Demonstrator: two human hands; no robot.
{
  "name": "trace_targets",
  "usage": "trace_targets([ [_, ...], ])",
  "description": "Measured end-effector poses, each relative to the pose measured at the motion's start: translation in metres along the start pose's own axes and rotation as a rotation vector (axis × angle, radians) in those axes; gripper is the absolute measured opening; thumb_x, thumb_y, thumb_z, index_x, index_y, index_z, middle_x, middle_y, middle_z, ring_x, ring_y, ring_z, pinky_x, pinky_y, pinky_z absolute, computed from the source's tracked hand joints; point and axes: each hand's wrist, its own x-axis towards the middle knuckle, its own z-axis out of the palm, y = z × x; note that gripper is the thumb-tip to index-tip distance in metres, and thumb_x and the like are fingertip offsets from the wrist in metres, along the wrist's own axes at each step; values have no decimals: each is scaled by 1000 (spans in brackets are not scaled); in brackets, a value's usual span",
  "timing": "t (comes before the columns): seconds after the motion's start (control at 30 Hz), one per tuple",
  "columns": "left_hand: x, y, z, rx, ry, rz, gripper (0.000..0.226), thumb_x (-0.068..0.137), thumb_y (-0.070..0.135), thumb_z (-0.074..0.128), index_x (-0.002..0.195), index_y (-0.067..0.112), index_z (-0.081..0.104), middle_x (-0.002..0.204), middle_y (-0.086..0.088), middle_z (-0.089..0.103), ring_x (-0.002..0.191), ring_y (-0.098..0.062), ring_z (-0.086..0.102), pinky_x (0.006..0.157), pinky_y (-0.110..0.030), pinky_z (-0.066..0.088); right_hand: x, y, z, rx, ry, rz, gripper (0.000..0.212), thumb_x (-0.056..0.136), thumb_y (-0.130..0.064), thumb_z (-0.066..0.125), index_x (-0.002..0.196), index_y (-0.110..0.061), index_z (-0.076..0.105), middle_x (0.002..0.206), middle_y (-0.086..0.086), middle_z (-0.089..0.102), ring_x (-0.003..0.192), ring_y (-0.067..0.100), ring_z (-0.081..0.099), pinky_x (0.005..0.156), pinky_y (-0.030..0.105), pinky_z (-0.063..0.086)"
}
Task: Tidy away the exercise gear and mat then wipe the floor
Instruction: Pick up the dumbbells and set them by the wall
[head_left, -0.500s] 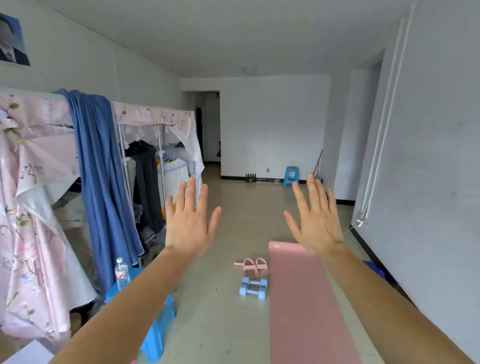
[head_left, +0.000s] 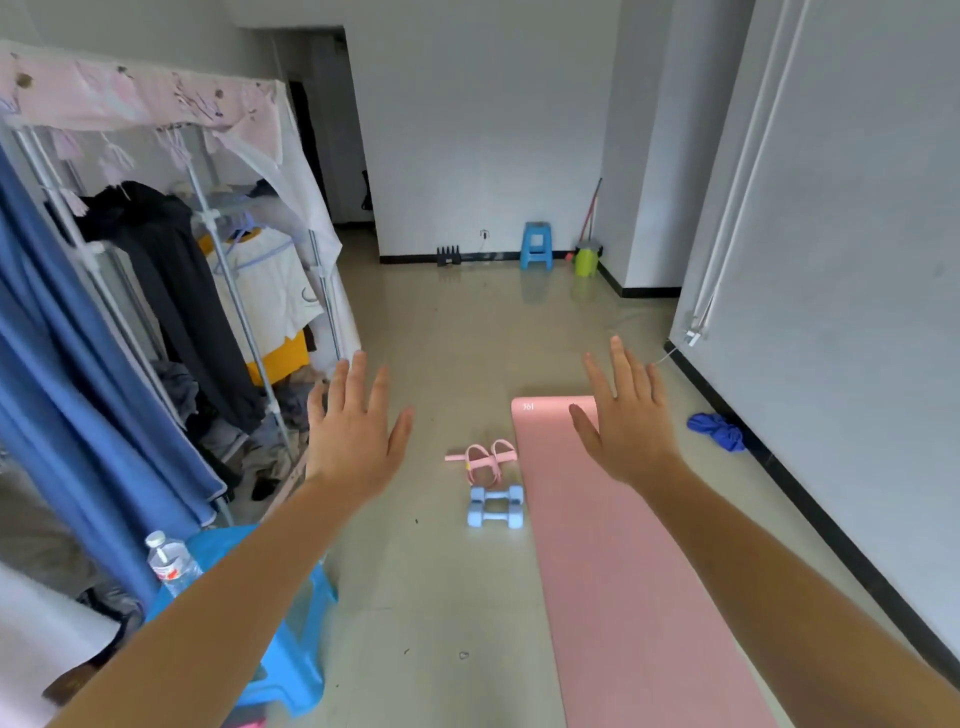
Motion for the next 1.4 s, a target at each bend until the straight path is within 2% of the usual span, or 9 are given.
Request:
trace_targets([
  [0.17, 96, -5, 117, 2, -133, 103, 66, 98, 52, 23, 148, 11, 36, 156, -19, 30, 144, -37, 29, 110, -59, 31, 73, 10, 107, 31, -89, 79, 68, 98, -48, 35, 154, -10, 31, 159, 24, 26, 143, 43, 33, 114, 58, 31],
  [0.33, 235, -7, 210, 6, -200, 169, 66, 96, 50, 26, 141, 6, 47, 147, -23, 43, 134, -42, 42, 101, -61, 40, 179, 26, 202, 61, -189, 192, 69, 97, -50, 31, 152, -9, 32, 157, 24, 31, 141, 41, 38, 113, 56, 34],
  [0.47, 337, -12, 253, -5, -192, 210, 66, 96, 49, 25, 141, 6, 46, 147, -24, 42, 133, -43, 42, 101, -59, 40, 269, 36, 245, 48, -221, 231, 66, 101, -47, 40, 154, -9, 30, 159, 23, 27, 144, 40, 34, 114, 54, 33],
  [0.63, 439, -21, 326, -69, -189, 284, 66, 96, 49, 26, 142, 6, 47, 149, -23, 40, 135, -42, 41, 103, -60, 38, 361, 44, 299, 27, -245, 235, 68, 102, -49, 37, 157, -12, 21, 163, 20, 19, 147, 36, 29, 116, 50, 30],
  [0.93, 602, -23, 566, -117, -395, 447, 66, 95, 48, 26, 139, 6, 50, 148, -22, 43, 133, -40, 45, 100, -59, 41, 454, 55, 498, 22, -386, 516, 68, 98, -44, 48, 154, -9, 31, 159, 23, 29, 134, 41, 46, 106, 51, 42],
  [1.07, 643, -12, 677, -134, -588, 588, 64, 95, 47, 29, 136, 5, 52, 147, -23, 44, 131, -40, 47, 97, -58, 43, 462, 45, 582, 53, -562, 698, 72, 100, -47, 44, 158, -11, 19, 164, 19, 18, 142, 37, 37, 111, 49, 36],
  [1.2, 645, 10, 772, -195, -738, 658, 55, 100, 44, 38, 142, 9, 45, 153, -20, 37, 139, -37, 37, 105, -56, 37, 452, 30, 655, 156, -688, 886, 76, 100, -47, 44, 159, -12, 12, 165, 15, 16, 144, 35, 34, 109, 48, 38],
  [1.33, 604, 42, 886, -263, -885, 717, 54, 96, 42, 35, 135, 8, 52, 140, -21, 50, 127, -39, 50, 95, -52, 46, 408, 9, 765, 333, -798, 1117, 76, 101, -46, 43, 159, -13, 6, 164, 12, 17, 143, 33, 33, 108, 48, 39],
  [1.4, 565, 55, 958, -267, -961, 718, 53, 98, 40, 38, 138, 7, 49, 141, -20, 49, 126, -39, 49, 96, -52, 45, 377, -5, 839, 482, -777, 1348, 76, 101, -42, 46, 159, -13, 5, 161, 12, 21, 142, 34, 33, 107, 49, 37],
])
